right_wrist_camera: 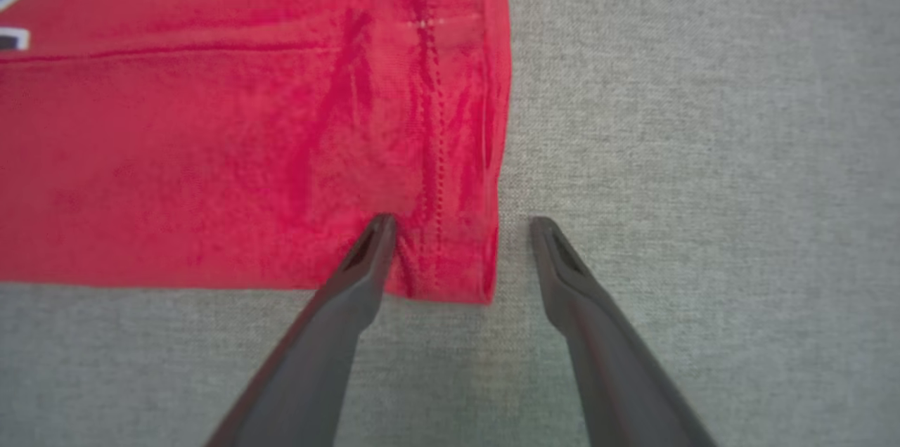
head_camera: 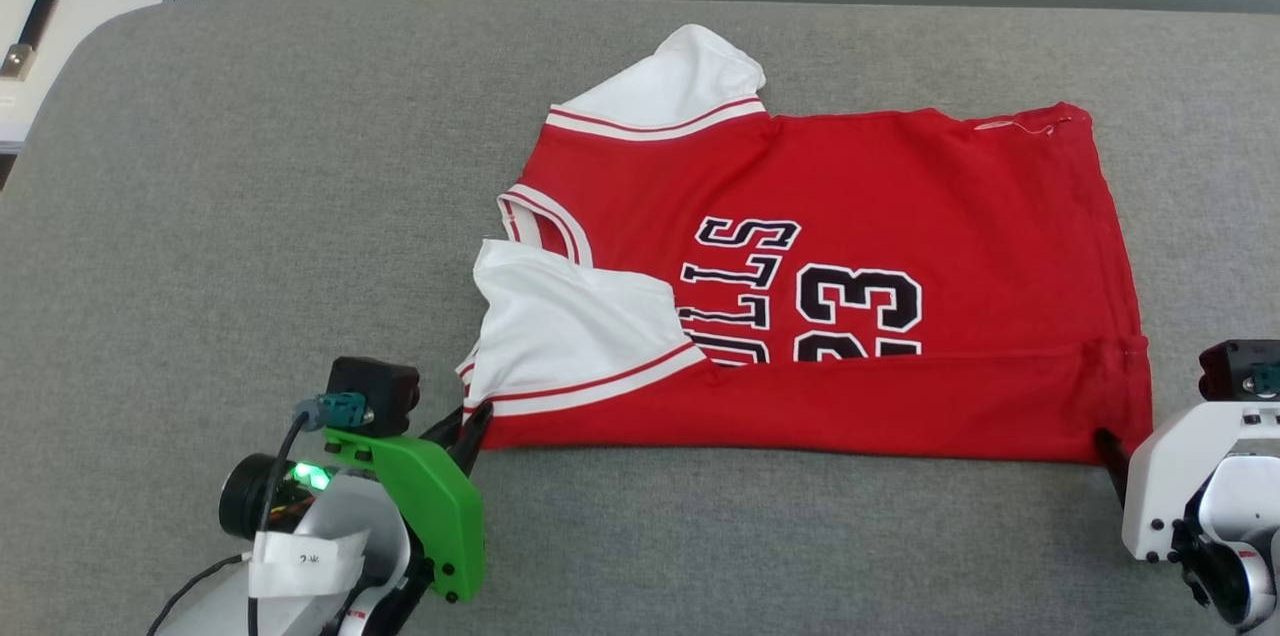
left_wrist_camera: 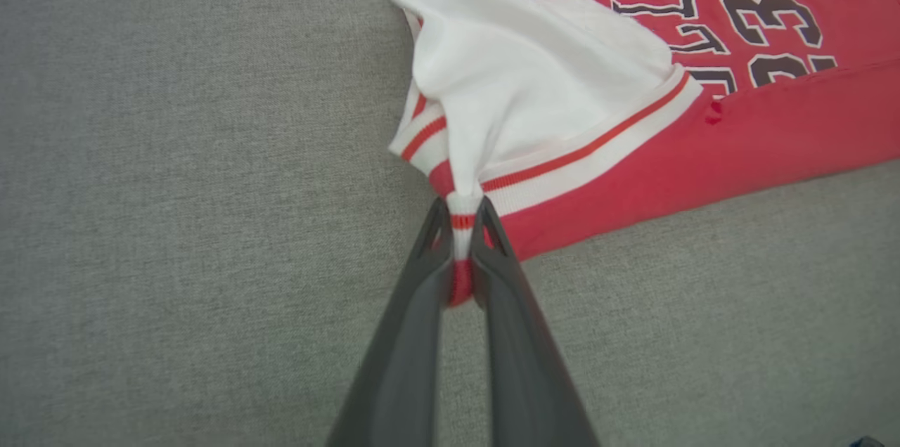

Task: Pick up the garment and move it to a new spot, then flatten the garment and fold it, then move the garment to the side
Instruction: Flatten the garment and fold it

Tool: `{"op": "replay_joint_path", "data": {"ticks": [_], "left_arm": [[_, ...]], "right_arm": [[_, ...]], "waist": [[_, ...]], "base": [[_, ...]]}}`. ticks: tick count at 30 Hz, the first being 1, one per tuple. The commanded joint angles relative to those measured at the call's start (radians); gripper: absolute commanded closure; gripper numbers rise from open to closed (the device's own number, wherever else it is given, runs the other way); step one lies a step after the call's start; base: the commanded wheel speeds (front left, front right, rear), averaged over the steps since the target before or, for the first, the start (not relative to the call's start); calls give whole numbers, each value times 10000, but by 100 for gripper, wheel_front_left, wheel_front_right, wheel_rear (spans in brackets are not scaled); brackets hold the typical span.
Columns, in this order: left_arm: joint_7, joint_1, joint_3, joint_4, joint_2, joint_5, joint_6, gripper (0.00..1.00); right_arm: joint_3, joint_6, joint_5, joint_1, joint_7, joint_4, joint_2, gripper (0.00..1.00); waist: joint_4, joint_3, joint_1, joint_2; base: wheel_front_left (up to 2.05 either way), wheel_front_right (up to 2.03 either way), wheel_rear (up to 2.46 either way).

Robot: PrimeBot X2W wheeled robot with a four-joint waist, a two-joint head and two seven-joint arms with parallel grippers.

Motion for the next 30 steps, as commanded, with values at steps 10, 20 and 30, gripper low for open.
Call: {"op": "replay_joint_path", "data": {"ticks": [10, 20, 30], "left_arm": [[-36, -182, -63, 386, -81, -39, -89, 100], [-170, 249, -82, 862, -20, -329, -269, 100], [-24, 1159, -436, 1210, -87, -717, -360, 100]], "right_arm": [[374, -9, 65, -147, -111, 946, 38, 100], [86, -9, -21, 214, -165, 448, -255, 100], [-849, -9, -196, 1706, 819, -1007, -32, 100]], "waist": [[116, 88, 0, 0], [-59, -690, 0, 0], [-137, -1315, 0, 0]], "base": [[0, 0, 0], [0, 0, 0], [0, 0, 0]]}}
